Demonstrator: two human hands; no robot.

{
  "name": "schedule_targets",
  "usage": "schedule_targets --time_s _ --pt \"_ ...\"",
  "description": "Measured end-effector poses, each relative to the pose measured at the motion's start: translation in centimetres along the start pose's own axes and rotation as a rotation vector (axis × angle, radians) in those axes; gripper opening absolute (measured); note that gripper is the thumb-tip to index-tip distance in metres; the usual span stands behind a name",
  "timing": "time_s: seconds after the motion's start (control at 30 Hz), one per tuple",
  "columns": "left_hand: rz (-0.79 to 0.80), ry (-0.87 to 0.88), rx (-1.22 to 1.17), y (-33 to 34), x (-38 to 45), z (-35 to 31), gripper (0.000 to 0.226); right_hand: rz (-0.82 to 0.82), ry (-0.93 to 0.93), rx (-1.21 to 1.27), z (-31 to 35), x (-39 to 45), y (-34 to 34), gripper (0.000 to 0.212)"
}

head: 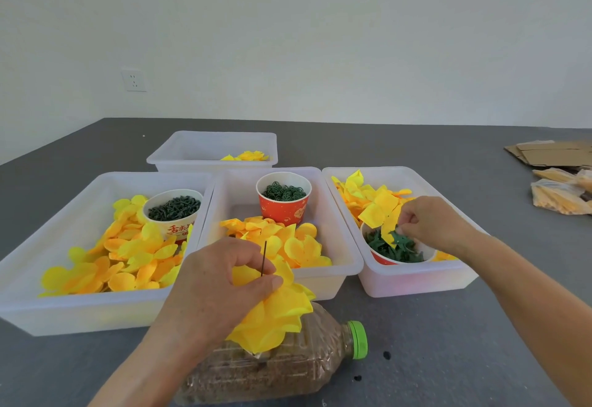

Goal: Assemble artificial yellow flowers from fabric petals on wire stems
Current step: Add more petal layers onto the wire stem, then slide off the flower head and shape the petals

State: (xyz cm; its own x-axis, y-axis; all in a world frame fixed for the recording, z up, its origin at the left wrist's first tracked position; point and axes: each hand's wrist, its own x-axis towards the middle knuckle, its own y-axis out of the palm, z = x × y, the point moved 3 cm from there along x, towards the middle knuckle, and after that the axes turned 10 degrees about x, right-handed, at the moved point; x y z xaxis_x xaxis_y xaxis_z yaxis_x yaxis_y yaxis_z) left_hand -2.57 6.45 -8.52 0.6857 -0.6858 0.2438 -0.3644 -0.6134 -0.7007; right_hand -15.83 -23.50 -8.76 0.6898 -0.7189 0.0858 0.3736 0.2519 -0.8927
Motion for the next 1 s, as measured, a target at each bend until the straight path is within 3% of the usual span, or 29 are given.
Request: schedule_targets --time_s 0.27,0.47,0.57,0.67,0.83,1.0 --pt "0.007 0.004 -0.020 -0.1 0.0 -0.1 0.014 -0.194 -0.055 0.187 -0.2 -0.4 -0.7 0.024" --pt "0.008 0.013 -0.026 -0.3 -0.1 -0.2 0.014 -0.294 -0.045 0.255 -0.1 -0.5 -0.4 0.004" --pt "0.003 0.016 -0.030 -0.3 -0.1 -0.2 0.015 -0.317 -0.039 0.299 -0.3 -0.4 -0.1 0.004" --pt "0.003 0.021 -0.031 -0.3 0.0 -0.1 0.015 -0.324 -0.018 0.415 -0.5 -0.3 0.1 0.017" --pt "0.000 0.022 -0.027 -0.2 0.0 0.0 0.015 -0.444 -0.051 0.220 -0.6 -0.6 -0.2 0.012" --pt "0.012 0.020 -0.033 -0.3 0.1 0.1 0.015 -0.444 0.043 0.540 0.1 -1.2 -0.5 0.012"
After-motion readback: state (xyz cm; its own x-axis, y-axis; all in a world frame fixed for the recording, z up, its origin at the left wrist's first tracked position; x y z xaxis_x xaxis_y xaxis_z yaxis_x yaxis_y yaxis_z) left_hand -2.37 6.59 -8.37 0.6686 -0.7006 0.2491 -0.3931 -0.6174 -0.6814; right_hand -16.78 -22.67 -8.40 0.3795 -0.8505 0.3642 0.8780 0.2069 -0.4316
